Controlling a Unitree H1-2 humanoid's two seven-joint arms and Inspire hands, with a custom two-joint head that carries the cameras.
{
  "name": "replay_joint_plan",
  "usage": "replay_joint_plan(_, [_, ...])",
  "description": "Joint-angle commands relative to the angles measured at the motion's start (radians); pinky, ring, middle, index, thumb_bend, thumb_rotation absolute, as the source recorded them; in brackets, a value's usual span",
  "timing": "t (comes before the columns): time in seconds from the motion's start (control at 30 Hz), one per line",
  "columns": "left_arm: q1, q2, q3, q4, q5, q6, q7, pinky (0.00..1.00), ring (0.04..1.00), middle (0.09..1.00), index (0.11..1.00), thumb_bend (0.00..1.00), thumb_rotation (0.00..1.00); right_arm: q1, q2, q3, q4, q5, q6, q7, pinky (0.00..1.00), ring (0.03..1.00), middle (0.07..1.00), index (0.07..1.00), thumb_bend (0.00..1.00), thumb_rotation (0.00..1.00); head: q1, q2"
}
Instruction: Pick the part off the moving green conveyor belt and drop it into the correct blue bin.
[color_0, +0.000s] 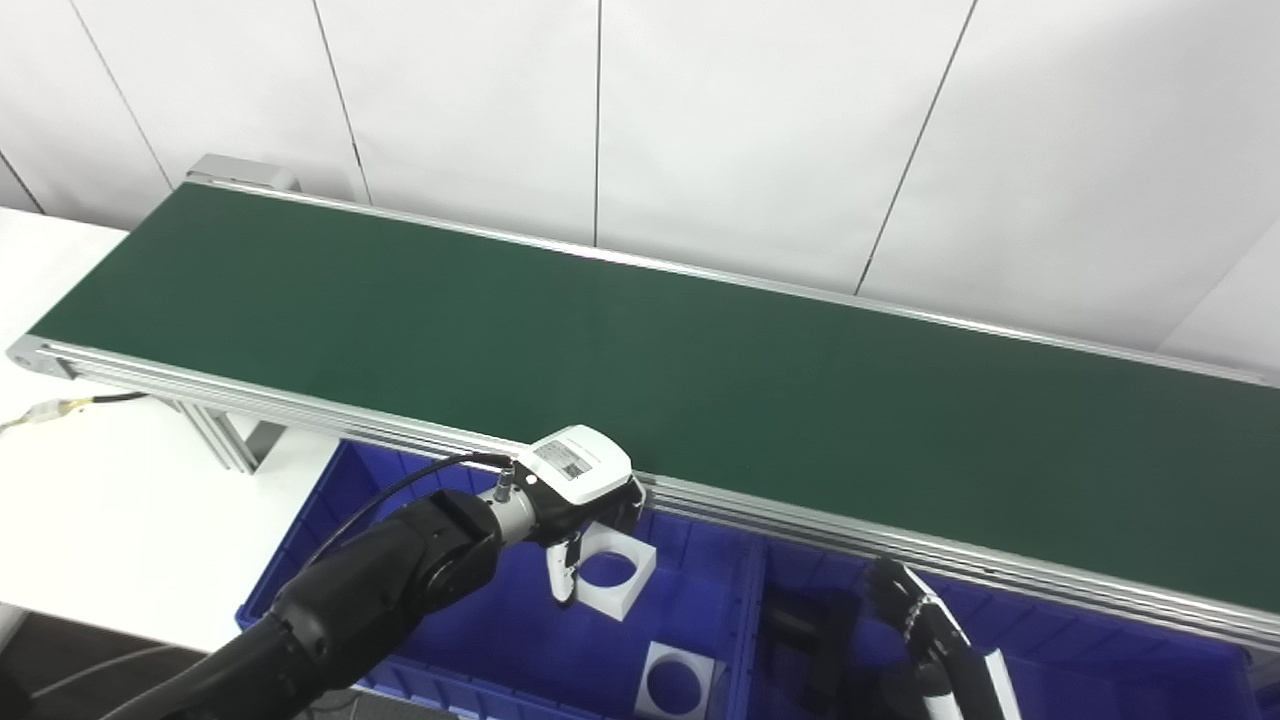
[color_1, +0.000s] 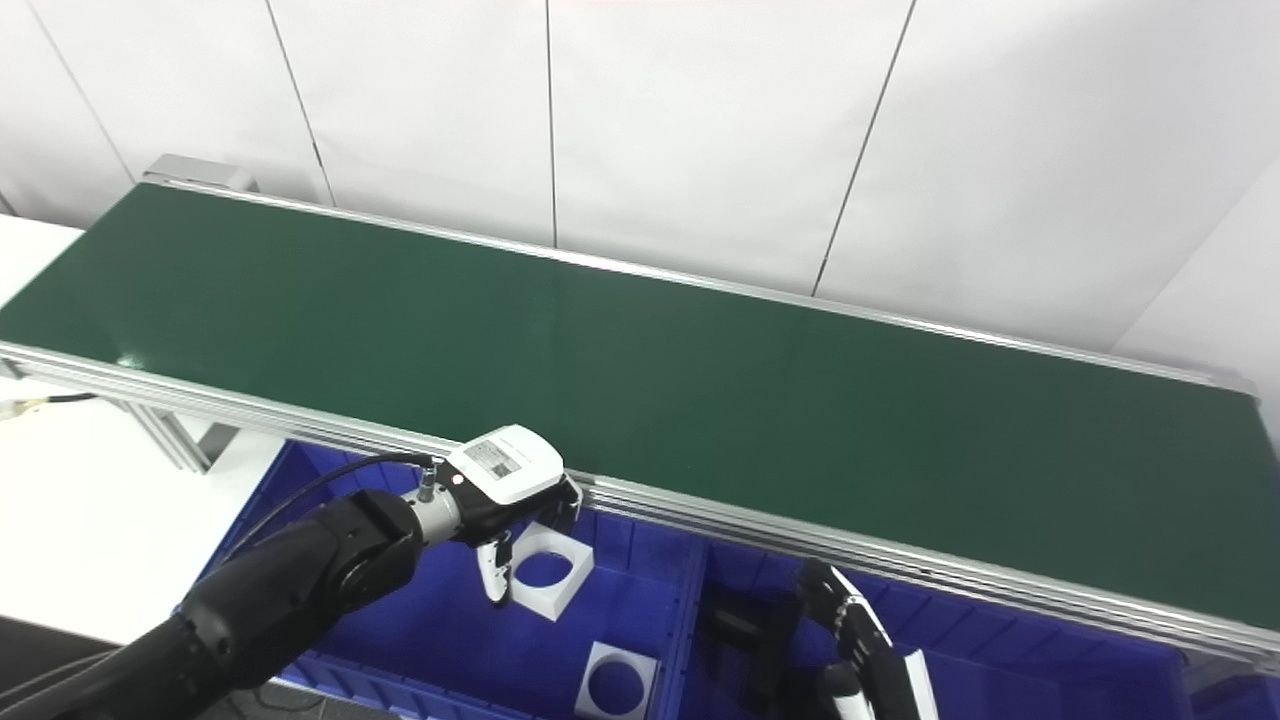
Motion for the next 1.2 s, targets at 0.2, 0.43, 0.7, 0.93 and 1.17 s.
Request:
replay_joint_plan(0.2, [0.032,0.028,-0.006,-0.096,-0.039,0.032,-0.168,0.38,0.487,0.489,0.502,0.52,0.00,-0.016,0.006,-0.003,-0.014,0.009,-0.053,-0.003,0.87,0.853,0.842,0.856,0.84,0.95,-0.003,0.002])
replay_joint_plan(0.43, [0.059,0.040,-0.002,-0.209,-0.051,0.020,-0.231,0.38,0.475,0.476,0.516,0.52,0.00,-0.019,0.005,-0.004,-0.011,0.006,-0.053,-0.004,0.86,0.853,0.842,0.855,0.84,0.95,0.002,0.001])
replay_joint_plan(0.7, [0.106,0.045,0.014,-0.342,-0.046,0.035,-0.290,0.33,0.423,0.450,0.534,0.52,0.00,-0.022,0.004,-0.002,-0.007,0.002,-0.053,-0.008,0.86,0.853,0.844,0.857,0.85,0.95,0.004,0.001])
replay_joint_plan(0.93, [0.139,0.034,0.020,-0.299,-0.024,0.003,-0.214,0.35,0.390,0.472,0.554,0.50,0.00,-0.025,0.001,0.000,-0.005,-0.001,-0.053,-0.013,0.85,0.845,0.840,0.857,0.84,0.96,0.000,0.000])
replay_joint_plan(1.17, [0.147,0.026,0.018,-0.205,0.023,0.009,-0.115,0.31,0.391,0.507,0.524,0.50,0.00,-0.019,-0.002,-0.001,-0.013,0.001,-0.053,-0.009,0.85,0.845,0.840,0.857,0.83,0.95,0.002,0.004])
